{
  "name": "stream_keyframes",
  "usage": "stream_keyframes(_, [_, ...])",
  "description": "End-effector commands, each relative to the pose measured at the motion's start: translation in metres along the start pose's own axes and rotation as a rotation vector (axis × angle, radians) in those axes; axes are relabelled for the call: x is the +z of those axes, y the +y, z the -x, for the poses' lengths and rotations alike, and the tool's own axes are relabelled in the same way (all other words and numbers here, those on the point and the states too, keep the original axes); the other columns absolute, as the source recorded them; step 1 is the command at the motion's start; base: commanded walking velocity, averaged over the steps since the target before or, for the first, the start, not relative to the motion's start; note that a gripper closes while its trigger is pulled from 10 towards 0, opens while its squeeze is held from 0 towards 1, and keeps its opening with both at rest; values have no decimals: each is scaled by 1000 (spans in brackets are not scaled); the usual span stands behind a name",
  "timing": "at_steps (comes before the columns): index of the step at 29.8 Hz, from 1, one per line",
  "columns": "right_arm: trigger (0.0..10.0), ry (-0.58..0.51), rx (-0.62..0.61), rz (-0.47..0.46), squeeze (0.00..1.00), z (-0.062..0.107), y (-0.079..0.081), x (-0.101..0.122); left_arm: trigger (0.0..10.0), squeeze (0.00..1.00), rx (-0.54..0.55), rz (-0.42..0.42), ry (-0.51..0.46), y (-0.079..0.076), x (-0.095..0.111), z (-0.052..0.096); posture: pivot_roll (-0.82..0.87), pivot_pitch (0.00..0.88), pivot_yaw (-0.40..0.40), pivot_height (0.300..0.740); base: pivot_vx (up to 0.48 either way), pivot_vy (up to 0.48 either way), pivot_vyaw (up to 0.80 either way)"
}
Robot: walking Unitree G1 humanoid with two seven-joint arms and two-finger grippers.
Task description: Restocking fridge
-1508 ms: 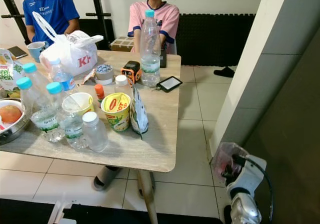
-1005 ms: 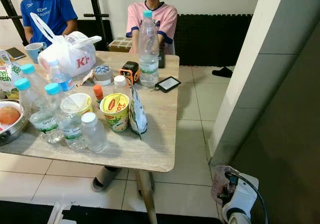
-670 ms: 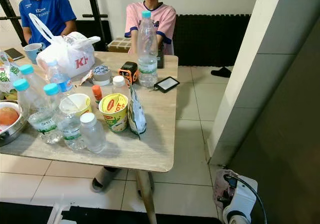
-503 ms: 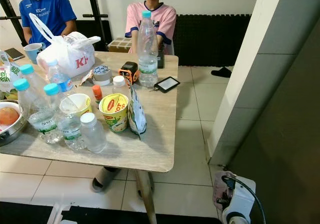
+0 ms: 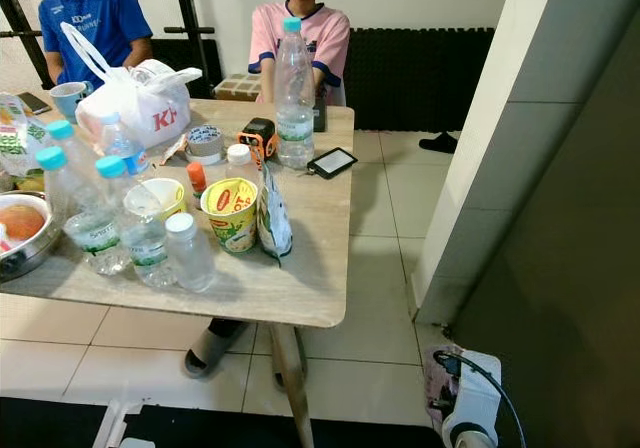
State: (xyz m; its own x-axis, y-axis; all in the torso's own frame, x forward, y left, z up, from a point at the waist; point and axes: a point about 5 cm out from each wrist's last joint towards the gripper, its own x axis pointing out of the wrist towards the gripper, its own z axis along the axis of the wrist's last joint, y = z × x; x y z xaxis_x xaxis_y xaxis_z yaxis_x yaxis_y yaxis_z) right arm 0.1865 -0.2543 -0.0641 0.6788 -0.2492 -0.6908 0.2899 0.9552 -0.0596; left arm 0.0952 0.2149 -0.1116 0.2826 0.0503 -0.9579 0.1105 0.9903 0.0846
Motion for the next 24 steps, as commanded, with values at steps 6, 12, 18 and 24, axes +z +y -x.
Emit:
stream_keyframes(6, [10000, 9, 6, 12, 0, -1, -1, 2, 10000, 0, -17, -17, 19, -6, -4, 0, -34, 0, -18, 740, -292, 0, 0])
stream_keyframes(12, [10000, 26, 10, 16, 0, 0, -1, -3, 10000, 0, -21, -15, 17, -7, -3, -1, -39, 0, -17, 740, -294, 0, 0])
stream_keyframes(18, [10000, 25, 3, -4, 0, 1, -1, -5, 10000, 0, -26, -4, 19, -6, -3, 0, -47, 0, -13, 740, -311, 0, 0])
stream_keyframes(24, [10000, 30, 6, -7, 0, 1, 0, -6, 10000, 0, -27, 12, 20, -5, -3, 0, -46, 0, -10, 740, -293, 0, 0])
